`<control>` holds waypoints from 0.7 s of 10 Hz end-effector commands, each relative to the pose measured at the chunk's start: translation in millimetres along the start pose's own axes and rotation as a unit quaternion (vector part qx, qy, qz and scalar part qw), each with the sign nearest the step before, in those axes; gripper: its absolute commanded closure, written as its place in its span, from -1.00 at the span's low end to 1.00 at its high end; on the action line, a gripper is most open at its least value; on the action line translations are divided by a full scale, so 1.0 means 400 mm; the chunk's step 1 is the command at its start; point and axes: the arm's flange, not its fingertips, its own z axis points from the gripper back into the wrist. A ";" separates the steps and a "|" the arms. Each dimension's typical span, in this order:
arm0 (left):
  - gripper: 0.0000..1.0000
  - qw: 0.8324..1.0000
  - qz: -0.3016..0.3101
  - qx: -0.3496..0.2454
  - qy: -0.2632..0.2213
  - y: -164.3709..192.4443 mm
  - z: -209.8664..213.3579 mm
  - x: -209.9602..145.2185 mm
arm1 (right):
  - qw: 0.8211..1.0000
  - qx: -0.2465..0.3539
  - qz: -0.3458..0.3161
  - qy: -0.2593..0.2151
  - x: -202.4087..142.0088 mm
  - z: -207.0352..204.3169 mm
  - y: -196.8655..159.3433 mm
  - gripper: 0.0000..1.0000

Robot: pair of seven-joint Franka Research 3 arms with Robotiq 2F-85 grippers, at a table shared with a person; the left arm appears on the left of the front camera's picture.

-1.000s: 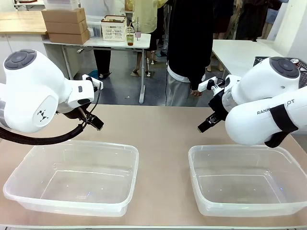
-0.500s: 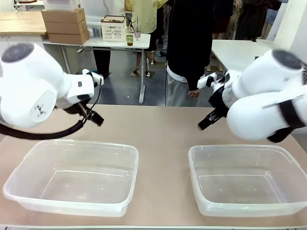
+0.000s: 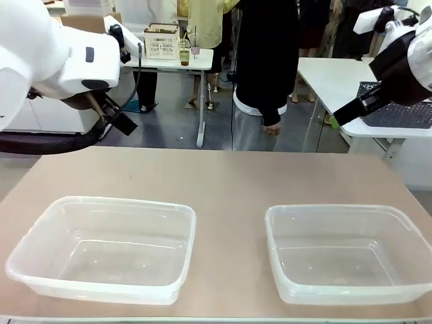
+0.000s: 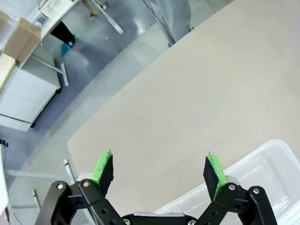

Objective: Sort the waste into each basket.
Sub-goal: Pick up the Organizing box on the left side of the table and lift it.

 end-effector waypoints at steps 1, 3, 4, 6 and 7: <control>-1.00 0.999 0.029 -0.027 0.023 0.026 -0.093 -0.026 | 1.000 0.008 0.001 0.002 0.005 -0.019 -0.004 -1.00; -1.00 0.997 0.007 -0.071 0.015 0.047 0.055 -0.040 | 0.974 0.184 -0.132 0.026 -0.079 0.036 -0.096 -1.00; -1.00 0.984 0.032 -0.174 0.020 0.102 0.108 -0.087 | 0.918 0.340 -0.207 0.009 -0.133 0.114 -0.165 -1.00; -1.00 0.935 0.227 -0.273 -0.025 0.236 0.192 -0.196 | 0.804 0.439 -0.397 -0.052 -0.245 0.206 -0.329 -1.00; -1.00 0.881 0.342 -0.303 -0.121 0.285 0.219 -0.266 | 0.756 0.469 -0.446 -0.099 -0.300 0.219 -0.404 -1.00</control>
